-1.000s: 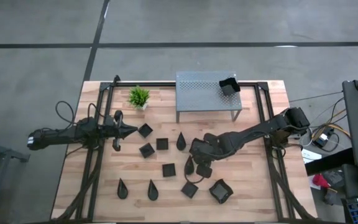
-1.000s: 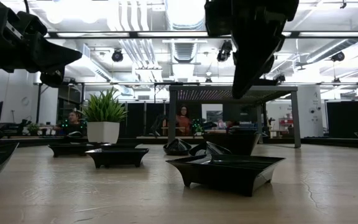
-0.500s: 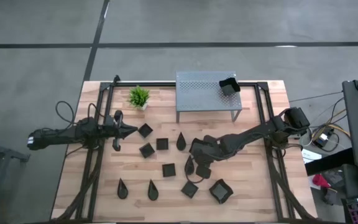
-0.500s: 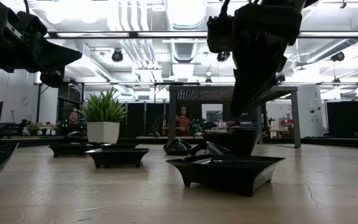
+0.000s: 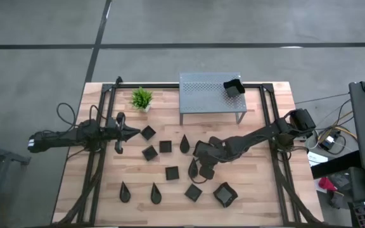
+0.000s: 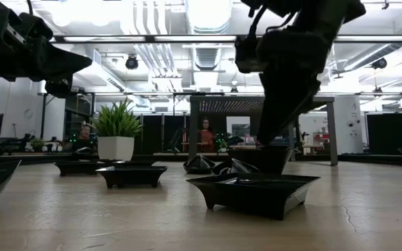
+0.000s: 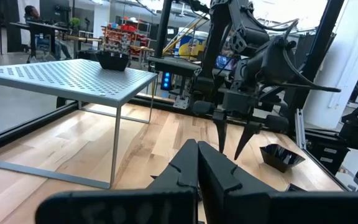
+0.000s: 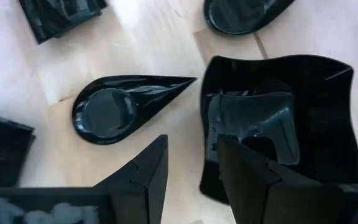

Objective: Pick & Place Mini shaped plates
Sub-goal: Stack the black distorted square plate on top of the black distorted square plate on the shelf

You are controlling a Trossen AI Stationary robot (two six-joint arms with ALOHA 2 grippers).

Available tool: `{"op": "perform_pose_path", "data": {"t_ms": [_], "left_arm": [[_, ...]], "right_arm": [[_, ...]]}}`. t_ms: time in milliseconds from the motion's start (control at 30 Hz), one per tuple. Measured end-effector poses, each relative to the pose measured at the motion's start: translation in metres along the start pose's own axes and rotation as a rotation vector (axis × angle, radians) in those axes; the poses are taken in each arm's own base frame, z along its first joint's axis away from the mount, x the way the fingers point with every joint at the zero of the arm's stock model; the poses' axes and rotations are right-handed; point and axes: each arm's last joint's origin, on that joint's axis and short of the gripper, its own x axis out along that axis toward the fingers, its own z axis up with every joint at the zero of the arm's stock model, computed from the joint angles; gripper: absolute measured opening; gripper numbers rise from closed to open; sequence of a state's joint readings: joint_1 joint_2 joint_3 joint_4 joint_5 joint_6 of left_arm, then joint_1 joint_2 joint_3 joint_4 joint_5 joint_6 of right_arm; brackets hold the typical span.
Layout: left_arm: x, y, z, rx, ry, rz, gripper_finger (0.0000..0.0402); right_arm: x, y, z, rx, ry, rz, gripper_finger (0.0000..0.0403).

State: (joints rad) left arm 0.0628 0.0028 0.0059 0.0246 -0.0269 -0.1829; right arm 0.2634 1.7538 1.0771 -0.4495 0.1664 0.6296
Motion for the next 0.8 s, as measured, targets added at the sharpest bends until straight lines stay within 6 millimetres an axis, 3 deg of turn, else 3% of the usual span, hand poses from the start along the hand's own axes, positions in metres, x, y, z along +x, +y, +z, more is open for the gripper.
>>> {"op": "perform_pose_path", "data": {"t_ms": [800], "left_arm": [[0.000, 0.000, 0.000, 0.000, 0.000, 0.000, 0.0005]], "right_arm": [[0.015, -0.014, -0.013, 0.012, -0.013, -0.024, 0.0123]]}}
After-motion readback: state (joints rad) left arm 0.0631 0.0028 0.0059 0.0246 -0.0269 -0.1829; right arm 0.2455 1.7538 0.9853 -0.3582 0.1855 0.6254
